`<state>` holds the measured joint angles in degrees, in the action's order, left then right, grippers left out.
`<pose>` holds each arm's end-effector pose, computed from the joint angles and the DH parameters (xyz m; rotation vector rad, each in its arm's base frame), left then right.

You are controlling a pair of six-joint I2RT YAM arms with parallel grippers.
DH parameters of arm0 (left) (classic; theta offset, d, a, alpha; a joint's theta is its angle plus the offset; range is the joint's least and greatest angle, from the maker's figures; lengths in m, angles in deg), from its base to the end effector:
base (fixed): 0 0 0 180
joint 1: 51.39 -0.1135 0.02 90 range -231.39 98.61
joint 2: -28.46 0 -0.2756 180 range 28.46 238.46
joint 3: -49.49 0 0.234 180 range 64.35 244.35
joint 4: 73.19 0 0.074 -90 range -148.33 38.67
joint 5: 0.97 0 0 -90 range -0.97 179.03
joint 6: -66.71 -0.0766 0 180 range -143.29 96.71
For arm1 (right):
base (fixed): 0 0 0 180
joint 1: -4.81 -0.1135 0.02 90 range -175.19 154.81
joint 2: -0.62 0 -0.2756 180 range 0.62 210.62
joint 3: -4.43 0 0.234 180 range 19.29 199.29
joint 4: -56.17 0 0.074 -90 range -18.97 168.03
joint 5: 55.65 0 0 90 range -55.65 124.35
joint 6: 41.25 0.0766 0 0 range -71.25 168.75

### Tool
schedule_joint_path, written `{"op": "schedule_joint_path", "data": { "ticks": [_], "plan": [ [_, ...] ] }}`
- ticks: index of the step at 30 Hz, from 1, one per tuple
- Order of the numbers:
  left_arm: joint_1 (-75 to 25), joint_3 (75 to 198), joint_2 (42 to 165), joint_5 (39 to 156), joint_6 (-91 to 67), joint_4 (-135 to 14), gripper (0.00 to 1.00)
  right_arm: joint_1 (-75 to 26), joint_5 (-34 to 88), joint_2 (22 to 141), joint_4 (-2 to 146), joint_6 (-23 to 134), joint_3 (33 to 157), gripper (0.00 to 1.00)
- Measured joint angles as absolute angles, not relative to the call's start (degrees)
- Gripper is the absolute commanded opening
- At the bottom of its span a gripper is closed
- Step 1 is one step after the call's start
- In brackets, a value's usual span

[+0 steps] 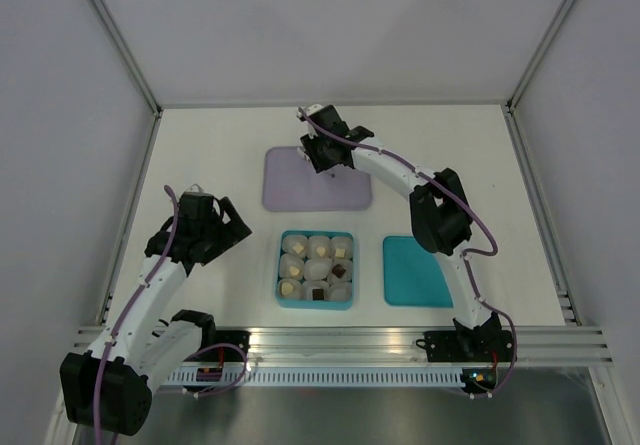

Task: Pack the chocolate

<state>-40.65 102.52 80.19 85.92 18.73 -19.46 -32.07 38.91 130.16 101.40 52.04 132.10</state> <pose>0.1727 -0.0285 0.2159 -0.6997 2.4131 -0.3186 0.4289 0.3142 0.2083 -0.6581 2.3106 0.2343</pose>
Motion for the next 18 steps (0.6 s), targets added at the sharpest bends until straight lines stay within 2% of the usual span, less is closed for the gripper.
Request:
{"op": "schedule_joint_path", "data": {
  "ticks": [18],
  "plan": [
    [-40.65,102.52,80.43,84.6,18.73,-19.44,1.0,-32.2,41.84,137.59,104.0,54.21,138.2,0.48]
  ]
}}
